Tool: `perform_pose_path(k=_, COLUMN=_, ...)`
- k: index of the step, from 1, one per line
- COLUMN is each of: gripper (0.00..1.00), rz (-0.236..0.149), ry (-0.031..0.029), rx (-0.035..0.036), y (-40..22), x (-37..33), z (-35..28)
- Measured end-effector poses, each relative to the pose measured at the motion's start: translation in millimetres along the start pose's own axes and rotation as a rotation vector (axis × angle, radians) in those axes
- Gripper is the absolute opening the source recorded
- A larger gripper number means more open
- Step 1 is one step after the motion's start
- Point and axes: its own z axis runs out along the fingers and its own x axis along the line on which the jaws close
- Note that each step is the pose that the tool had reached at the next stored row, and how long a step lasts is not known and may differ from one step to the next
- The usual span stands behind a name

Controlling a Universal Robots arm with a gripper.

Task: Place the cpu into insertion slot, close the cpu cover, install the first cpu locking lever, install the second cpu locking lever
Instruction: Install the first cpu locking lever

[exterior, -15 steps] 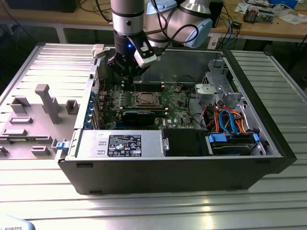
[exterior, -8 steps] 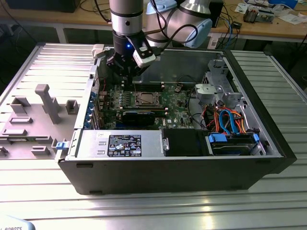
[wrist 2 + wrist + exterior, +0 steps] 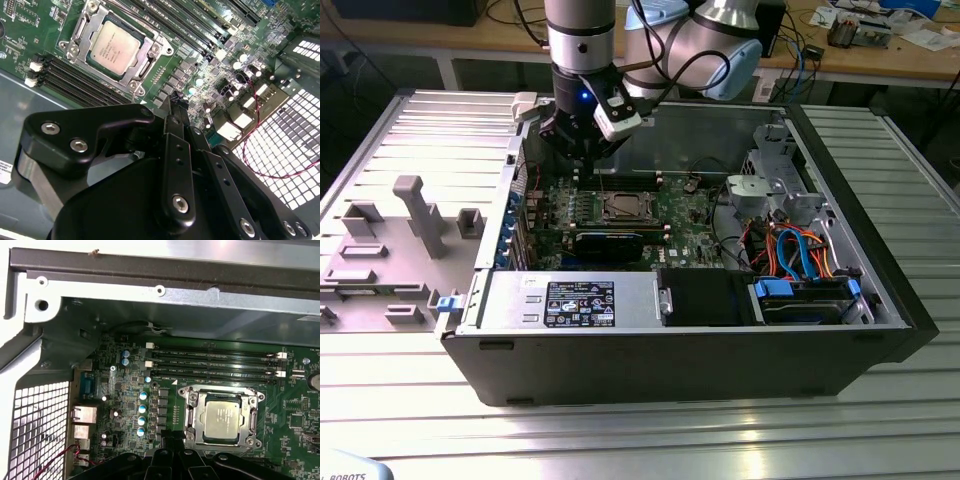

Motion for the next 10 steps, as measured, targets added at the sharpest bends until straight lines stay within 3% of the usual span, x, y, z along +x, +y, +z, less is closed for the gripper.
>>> perform_pose_path(k=10, gripper=0.11, rz=0.000, ry=0.0000, rx=0.0001, y=2.5, x=1.1, z=2.5)
